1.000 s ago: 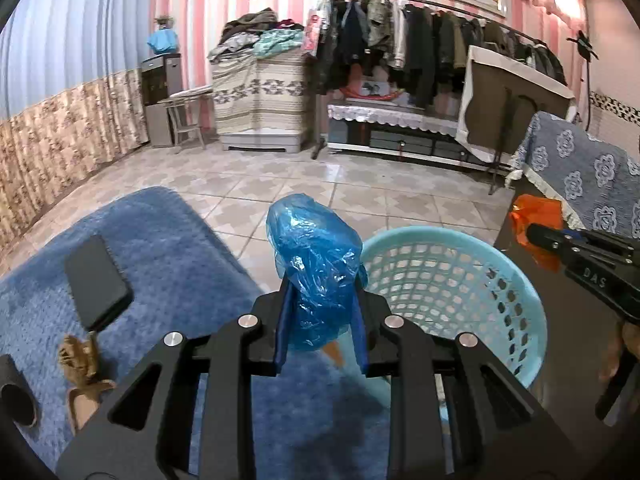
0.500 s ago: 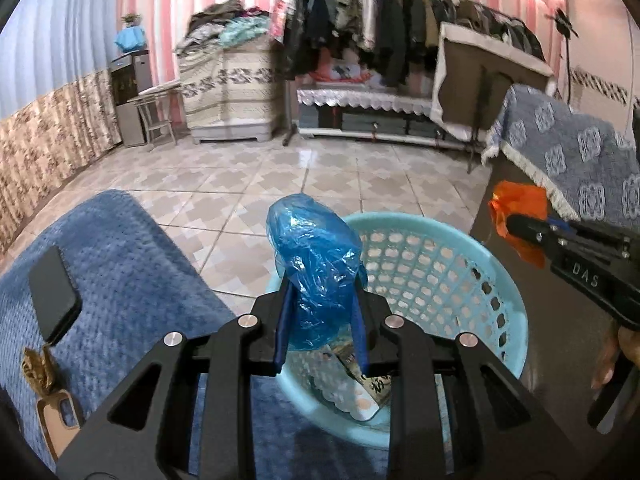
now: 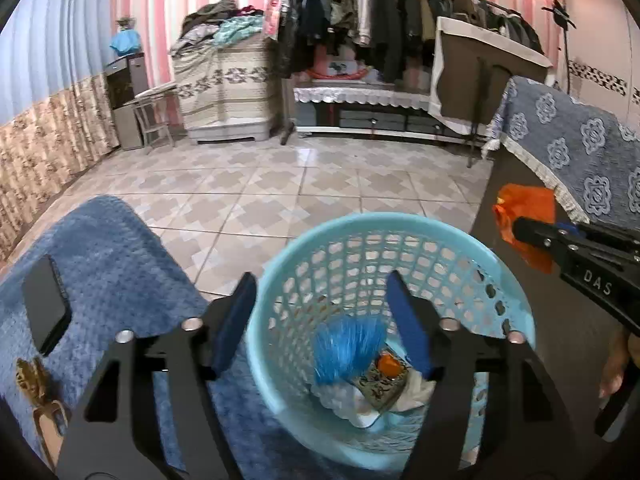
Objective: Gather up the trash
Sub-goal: 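Open the left gripper to drop the blue bag into the basket, then open the right gripper to drop the orange bag into the basket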
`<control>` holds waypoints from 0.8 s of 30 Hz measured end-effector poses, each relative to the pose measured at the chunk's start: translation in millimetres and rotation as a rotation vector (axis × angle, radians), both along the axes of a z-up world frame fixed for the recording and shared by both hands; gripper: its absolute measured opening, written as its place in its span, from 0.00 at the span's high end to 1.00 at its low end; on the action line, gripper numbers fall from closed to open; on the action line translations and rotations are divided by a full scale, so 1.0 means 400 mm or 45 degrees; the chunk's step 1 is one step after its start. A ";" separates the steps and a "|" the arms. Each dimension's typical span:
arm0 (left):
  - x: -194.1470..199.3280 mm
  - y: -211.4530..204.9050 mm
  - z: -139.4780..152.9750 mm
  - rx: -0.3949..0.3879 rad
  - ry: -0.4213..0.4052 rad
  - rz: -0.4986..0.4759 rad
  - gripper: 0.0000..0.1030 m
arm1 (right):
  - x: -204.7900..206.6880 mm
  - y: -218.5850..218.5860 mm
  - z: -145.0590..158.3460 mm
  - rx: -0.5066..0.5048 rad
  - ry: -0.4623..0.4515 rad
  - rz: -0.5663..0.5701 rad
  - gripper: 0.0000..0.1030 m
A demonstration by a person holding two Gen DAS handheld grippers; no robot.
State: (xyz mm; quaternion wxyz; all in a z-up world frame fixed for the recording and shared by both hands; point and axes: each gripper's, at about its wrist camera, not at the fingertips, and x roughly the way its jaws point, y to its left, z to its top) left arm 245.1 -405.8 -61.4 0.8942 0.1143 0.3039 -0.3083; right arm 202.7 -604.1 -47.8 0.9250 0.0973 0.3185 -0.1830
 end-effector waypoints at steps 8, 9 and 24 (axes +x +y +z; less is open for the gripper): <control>0.021 0.108 0.063 -0.062 -0.086 0.172 0.08 | 0.023 0.014 0.001 -0.004 0.001 0.022 0.90; 0.023 0.117 0.071 -0.071 -0.092 0.190 0.07 | 0.028 0.022 0.001 -0.007 -0.001 0.029 0.90; 0.035 0.283 0.105 -0.104 -0.129 0.350 0.05 | 0.127 0.145 -0.043 -0.034 0.080 0.145 0.85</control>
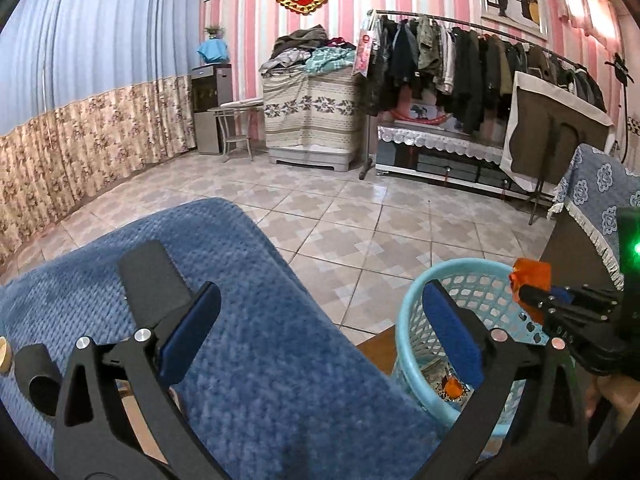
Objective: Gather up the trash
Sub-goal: 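Open the right gripper to drop the orange bag into the basket, then move both open tools back over the rug toward the black cup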
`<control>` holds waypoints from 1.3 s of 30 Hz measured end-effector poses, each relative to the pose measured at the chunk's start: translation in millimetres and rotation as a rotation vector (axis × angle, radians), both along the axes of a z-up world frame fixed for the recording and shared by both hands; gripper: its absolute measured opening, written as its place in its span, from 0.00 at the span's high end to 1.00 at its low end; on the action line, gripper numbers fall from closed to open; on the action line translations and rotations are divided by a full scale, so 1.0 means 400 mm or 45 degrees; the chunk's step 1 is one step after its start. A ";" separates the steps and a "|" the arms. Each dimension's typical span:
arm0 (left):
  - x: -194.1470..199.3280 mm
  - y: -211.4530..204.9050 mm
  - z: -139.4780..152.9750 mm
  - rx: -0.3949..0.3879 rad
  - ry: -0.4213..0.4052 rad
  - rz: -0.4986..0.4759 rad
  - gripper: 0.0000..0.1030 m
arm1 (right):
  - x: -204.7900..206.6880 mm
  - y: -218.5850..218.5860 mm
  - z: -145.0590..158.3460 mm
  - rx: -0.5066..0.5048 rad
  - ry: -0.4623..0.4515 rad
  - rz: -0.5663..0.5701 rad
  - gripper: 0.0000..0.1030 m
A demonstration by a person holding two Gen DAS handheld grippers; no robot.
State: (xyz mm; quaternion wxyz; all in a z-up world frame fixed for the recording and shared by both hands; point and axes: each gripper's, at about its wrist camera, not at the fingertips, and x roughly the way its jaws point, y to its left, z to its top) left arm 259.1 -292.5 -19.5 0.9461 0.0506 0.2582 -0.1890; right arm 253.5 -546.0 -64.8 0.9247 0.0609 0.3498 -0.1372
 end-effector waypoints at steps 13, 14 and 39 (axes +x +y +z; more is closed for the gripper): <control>-0.008 0.047 0.011 -0.015 -0.028 0.042 0.05 | -0.029 0.009 0.037 -0.038 -0.049 -0.010 0.16; -0.010 0.050 0.011 -0.018 -0.028 0.045 0.05 | -0.027 0.006 0.042 -0.032 -0.056 -0.012 0.14; -0.043 0.333 0.032 -0.037 -0.029 0.220 0.05 | -0.011 0.119 0.086 0.004 -0.149 0.040 0.04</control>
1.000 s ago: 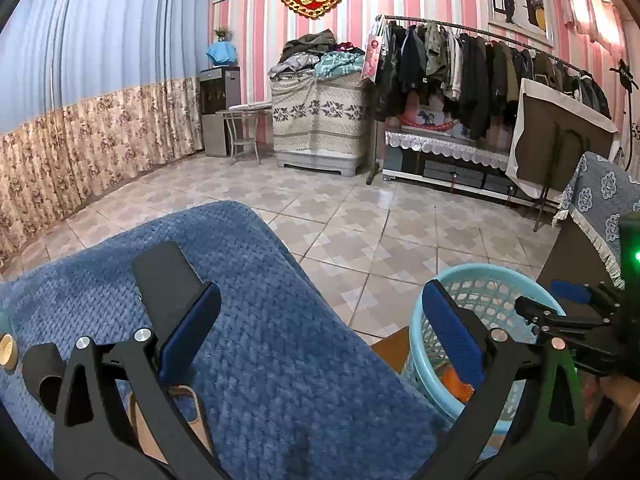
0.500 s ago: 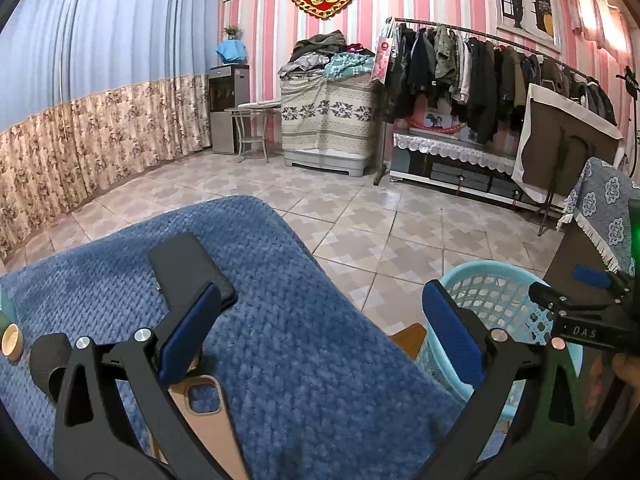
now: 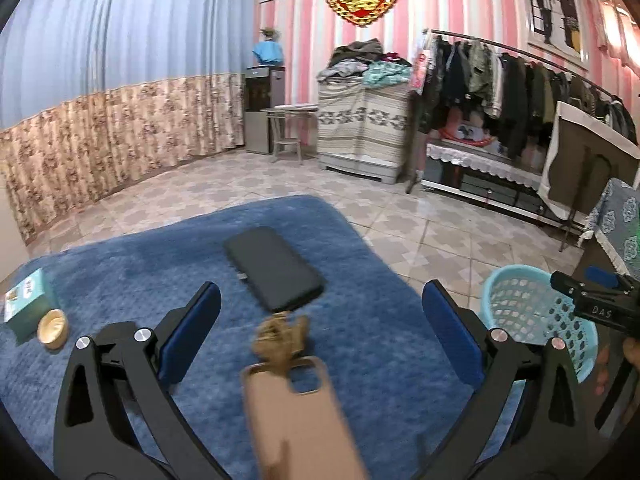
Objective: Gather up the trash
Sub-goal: 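Move both open tools back over the rug toward the black cup, then grasp the black ribbed cup by its rim with the left gripper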
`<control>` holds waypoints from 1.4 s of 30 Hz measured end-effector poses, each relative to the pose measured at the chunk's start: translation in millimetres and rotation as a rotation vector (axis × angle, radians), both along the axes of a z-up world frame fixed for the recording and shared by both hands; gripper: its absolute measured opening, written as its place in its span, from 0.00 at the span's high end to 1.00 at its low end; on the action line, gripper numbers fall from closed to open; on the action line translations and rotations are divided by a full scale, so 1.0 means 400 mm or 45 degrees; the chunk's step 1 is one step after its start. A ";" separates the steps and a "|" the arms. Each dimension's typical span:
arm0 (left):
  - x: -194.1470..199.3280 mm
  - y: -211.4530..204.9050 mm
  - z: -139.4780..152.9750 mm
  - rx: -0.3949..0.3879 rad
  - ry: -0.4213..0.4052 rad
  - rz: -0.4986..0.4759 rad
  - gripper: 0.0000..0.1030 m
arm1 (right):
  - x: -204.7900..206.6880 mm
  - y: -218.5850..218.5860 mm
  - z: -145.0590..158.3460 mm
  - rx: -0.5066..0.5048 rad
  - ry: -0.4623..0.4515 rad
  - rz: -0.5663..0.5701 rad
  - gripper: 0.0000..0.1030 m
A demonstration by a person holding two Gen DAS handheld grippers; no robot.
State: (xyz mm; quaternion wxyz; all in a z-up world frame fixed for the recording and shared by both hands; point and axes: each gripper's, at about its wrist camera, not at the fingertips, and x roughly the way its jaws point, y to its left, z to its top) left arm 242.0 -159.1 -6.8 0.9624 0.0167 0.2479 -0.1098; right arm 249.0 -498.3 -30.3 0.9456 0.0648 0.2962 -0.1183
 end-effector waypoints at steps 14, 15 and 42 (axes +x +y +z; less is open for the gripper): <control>-0.071 0.302 -0.065 0.033 0.097 0.252 0.05 | 0.034 0.205 -0.003 -0.059 -0.055 0.226 0.04; -0.073 0.323 -0.077 0.037 0.113 0.269 0.05 | 0.037 0.219 -0.003 -0.067 -0.056 0.237 0.04; 0.092 0.404 -0.197 0.040 0.210 0.280 0.34 | 0.118 0.484 -0.108 0.002 0.124 0.424 0.04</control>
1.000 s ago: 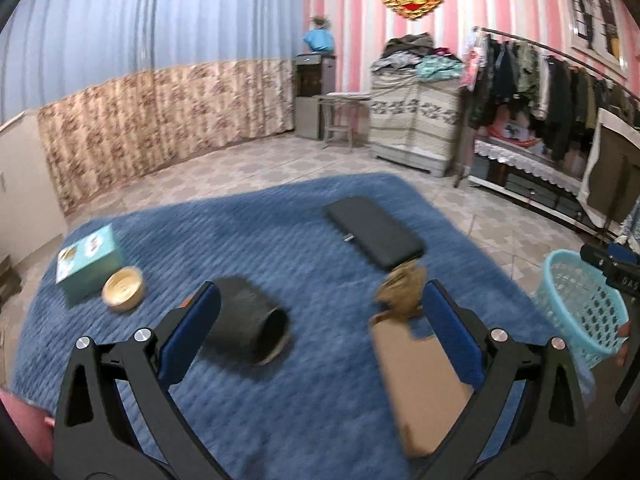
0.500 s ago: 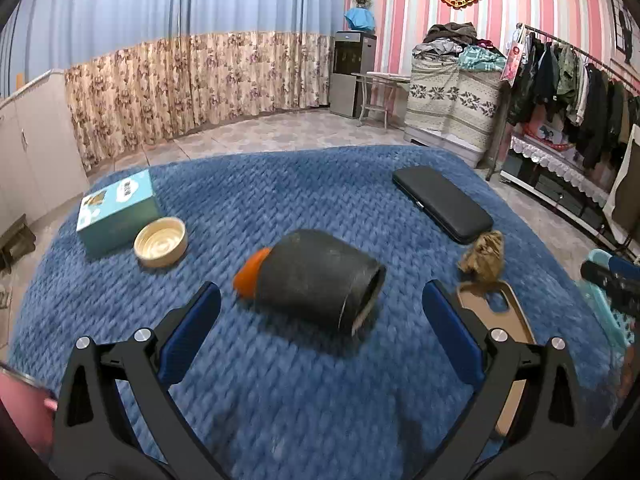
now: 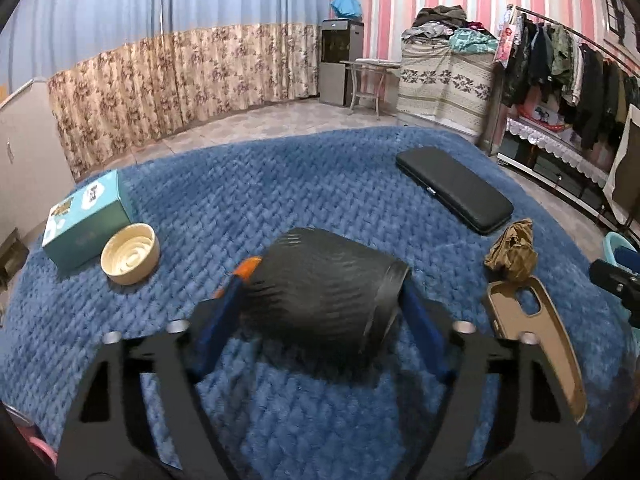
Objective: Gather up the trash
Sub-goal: 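Grasp the black ribbed cup by its rim with the left gripper, then grasp the brown crumpled cloth with the right gripper while the left holds the black cup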
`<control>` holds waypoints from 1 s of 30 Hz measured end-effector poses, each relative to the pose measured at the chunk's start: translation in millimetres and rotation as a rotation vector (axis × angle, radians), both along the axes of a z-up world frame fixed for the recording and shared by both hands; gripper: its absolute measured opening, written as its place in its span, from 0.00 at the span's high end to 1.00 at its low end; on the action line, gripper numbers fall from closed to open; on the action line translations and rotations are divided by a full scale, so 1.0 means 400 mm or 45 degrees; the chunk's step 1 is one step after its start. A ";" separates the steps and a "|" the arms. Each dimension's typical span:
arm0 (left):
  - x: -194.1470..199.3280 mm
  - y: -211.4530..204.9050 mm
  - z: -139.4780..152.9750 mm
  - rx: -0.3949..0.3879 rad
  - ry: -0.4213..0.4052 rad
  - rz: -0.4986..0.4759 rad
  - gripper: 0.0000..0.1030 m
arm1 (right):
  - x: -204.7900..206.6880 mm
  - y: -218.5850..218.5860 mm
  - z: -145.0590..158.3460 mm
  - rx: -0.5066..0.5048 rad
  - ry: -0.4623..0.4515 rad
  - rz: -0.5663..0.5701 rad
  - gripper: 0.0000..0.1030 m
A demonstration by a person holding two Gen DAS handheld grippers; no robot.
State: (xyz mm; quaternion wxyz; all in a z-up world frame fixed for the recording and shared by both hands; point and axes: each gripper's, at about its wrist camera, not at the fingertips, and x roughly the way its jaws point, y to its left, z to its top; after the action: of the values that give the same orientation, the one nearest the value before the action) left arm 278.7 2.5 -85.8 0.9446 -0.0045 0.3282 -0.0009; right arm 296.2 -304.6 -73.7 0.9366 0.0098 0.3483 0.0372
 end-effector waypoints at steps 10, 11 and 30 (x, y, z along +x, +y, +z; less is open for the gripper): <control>-0.108 0.067 0.024 -0.062 -0.051 -0.122 0.71 | 0.021 0.129 -0.013 -0.081 -0.014 0.128 0.04; -0.117 0.075 0.020 -0.068 -0.038 -0.116 0.71 | 0.024 0.136 -0.013 -0.082 -0.015 0.134 0.04; -0.124 0.072 0.030 -0.162 -0.001 0.046 0.10 | 0.077 0.177 -0.022 -0.032 -0.012 0.273 0.59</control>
State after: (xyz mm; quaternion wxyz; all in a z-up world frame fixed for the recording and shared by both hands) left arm 229.2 31.4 -73.6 0.9424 -0.0704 0.3269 -0.0049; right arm 327.1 -234.0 -82.4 0.9289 -0.0394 0.3436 0.1328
